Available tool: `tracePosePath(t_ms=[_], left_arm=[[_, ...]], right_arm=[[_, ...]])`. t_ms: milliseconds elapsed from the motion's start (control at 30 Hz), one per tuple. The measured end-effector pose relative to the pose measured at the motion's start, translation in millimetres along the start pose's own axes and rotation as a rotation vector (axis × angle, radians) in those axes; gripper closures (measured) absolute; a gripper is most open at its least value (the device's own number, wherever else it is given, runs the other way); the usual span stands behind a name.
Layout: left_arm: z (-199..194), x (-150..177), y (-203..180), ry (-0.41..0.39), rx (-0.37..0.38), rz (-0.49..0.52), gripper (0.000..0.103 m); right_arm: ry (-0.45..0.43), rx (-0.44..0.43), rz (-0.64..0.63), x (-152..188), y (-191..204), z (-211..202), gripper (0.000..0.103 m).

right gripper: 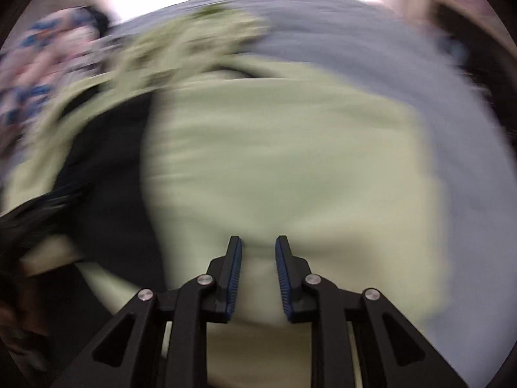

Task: Fold large clothes
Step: 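Lay the sleeve cuff on the jacket front and open the left tool, then reach the left tool to the other black sleeve cuff and grasp it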

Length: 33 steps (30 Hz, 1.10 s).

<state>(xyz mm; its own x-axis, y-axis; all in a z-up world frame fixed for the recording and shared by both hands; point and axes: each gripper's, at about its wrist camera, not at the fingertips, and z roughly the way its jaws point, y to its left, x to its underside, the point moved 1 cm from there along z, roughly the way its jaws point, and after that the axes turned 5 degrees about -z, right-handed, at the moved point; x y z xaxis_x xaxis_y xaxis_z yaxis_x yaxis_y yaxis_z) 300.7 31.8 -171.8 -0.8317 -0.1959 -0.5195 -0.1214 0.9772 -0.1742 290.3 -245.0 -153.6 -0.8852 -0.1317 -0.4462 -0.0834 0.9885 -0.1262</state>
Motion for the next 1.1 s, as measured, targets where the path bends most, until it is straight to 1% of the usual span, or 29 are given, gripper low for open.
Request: tracePosePath(t_ms=[33,67,100,133,167,200,233,367,433,467,500,533,600,667,700,767,933,1033,1100], left_arm=[[-1,-1,4,-0.002,0.004,-0.001,0.076],[0,-1,6,0.000,0.007,0.002,0.079],[-1,-1,7,0.000,0.017,0.001,0.079],[-1,-1,6,-0.003,0.016,-0.003,0.079],[0,-2,7,-0.005,0.009,-0.003,0.079],[0,-1,3,-0.008,-0.001,0.003,0.079],[-1,-1,1,-0.010,-0.008,0.006,0.078],[-3,-1,0,-0.001,-0.030,0.024,0.075],[-8,-1,-1,0.009,-0.033,0.026,0.067],[-13,-1,-2,0.009,-0.031,0.024,0.058],[-18,-1,-3,0.002,-0.029,0.021,0.052],[-24,0,-5,-0.008,-0.032,0.019,0.049],[-35,0,-9,-0.034,-0.050,0.027,0.036],[-44,1,-13,-0.054,-0.063,0.044,0.035],[-49,2,-16,-0.058,-0.067,0.055,0.035],[-58,4,-19,-0.056,-0.075,0.061,0.035],[-77,21,-24,-0.033,-0.093,0.058,0.035],[-87,37,-24,-0.007,-0.081,0.053,0.035],[-93,50,-24,0.010,-0.079,0.060,0.035]], right_arm=[[-0.001,0.022,0.030,5,-20,1,0.089],[0.014,0.024,0.080,11,-41,3,0.095],[0.016,0.002,0.121,16,-54,2,0.100],[0.014,-0.012,0.163,19,-65,0,0.101],[0.021,0.046,0.172,21,-69,-1,0.100],[0.024,0.116,0.164,20,-69,-1,0.088],[0.023,0.129,0.162,21,-68,0,0.084],[0.027,0.100,0.196,20,-71,-3,0.084],[0.013,0.061,0.235,24,-76,-12,0.084],[0.006,0.029,0.257,24,-76,-18,0.084],[0.001,0.017,0.262,26,-74,-21,0.084],[-0.007,0.005,0.263,27,-71,-27,0.084],[-0.025,0.002,0.243,24,-60,-36,0.084],[-0.030,-0.002,0.236,27,-51,-43,0.082],[-0.026,-0.016,0.239,30,-47,-46,0.077],[-0.023,-0.042,0.248,34,-42,-50,0.070],[-0.035,-0.073,0.242,47,-23,-64,0.069],[-0.043,-0.105,0.242,58,-10,-74,0.069],[-0.051,-0.126,0.236,67,-1,-81,0.065]])
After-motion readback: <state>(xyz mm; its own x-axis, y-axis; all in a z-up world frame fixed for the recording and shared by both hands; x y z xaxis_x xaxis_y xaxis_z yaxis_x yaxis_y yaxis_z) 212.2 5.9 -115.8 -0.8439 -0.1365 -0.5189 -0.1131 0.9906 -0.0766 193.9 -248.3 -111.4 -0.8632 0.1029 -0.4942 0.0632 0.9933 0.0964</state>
